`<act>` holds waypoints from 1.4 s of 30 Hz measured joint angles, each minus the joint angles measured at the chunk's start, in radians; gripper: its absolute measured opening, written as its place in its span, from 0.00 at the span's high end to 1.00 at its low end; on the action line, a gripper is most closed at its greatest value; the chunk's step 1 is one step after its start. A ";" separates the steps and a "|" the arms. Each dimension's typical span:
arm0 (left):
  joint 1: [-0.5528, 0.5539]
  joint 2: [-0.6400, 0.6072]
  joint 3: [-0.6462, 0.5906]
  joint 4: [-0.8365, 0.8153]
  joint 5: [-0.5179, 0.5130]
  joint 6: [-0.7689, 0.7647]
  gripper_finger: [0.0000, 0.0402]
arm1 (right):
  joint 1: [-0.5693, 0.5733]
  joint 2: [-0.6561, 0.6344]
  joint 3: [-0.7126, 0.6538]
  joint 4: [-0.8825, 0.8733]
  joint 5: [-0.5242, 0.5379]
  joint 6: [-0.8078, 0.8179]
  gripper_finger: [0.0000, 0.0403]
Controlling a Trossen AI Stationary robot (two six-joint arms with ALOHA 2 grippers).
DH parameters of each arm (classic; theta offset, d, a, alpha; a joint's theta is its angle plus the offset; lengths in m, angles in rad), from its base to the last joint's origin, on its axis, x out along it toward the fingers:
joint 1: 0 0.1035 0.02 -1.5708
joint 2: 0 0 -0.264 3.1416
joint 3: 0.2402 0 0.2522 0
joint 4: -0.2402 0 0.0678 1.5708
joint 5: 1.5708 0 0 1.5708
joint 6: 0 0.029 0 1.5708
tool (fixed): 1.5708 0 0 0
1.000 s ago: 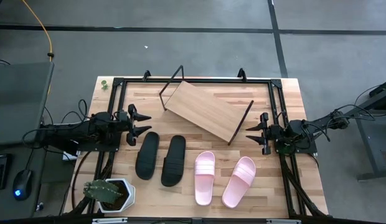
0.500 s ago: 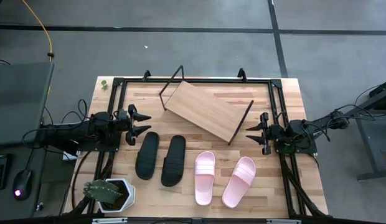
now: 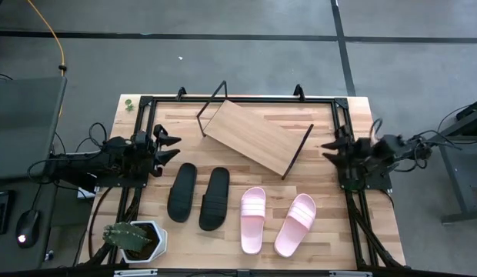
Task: Pick and place slides into the shelf
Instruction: Put the right pink slide on the shelf
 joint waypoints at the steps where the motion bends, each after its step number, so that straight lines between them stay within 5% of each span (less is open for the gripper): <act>1: 0.000 0.000 0.000 0.001 -0.001 -0.015 0.49 | 0.000 0.001 0.019 0.002 -0.020 0.020 0.71; 7: 0.000 0.000 0.000 -0.012 0.024 -0.118 0.49 | 0.000 0.080 0.066 0.029 -0.226 0.062 0.71; 14: 0.000 0.000 0.000 -0.013 0.030 -0.131 0.49 | 0.000 0.249 0.058 0.200 -0.223 0.094 0.71; 24: 0.000 0.000 0.000 -0.013 0.023 -0.131 0.49 | 0.000 0.413 0.075 0.391 -0.463 0.106 0.71; 42: 0.000 0.000 0.000 -0.013 -0.016 -0.121 0.49 | 0.079 0.635 0.250 0.265 -0.411 0.080 0.71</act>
